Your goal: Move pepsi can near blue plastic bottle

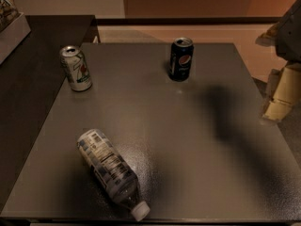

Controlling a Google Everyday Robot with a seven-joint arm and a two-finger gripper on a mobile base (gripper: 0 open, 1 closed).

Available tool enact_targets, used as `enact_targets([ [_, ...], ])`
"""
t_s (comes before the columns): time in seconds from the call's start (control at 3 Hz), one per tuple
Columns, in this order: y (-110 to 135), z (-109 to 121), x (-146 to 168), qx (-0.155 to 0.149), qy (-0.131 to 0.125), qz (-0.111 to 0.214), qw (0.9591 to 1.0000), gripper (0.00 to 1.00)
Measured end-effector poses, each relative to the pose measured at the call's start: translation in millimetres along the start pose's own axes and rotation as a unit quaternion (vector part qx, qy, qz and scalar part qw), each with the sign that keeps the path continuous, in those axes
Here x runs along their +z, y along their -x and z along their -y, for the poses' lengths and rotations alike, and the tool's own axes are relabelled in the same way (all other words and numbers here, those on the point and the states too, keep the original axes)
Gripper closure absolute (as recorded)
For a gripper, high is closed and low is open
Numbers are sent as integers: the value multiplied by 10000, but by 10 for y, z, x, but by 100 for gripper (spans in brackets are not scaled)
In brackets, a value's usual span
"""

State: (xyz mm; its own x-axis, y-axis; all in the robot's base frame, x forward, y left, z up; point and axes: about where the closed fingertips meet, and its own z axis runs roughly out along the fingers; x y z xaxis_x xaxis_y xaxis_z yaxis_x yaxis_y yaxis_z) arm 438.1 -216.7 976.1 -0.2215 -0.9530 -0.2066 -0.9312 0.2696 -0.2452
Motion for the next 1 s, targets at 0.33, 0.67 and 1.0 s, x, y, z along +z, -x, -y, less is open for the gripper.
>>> enact_targets([
  [0.33,0,0,0,0,-1,0,10000,0],
  [0.67,70,78,29,131,-3,115,9998,0],
  [1.0,265,313,139,374,-109,324,9987,0],
])
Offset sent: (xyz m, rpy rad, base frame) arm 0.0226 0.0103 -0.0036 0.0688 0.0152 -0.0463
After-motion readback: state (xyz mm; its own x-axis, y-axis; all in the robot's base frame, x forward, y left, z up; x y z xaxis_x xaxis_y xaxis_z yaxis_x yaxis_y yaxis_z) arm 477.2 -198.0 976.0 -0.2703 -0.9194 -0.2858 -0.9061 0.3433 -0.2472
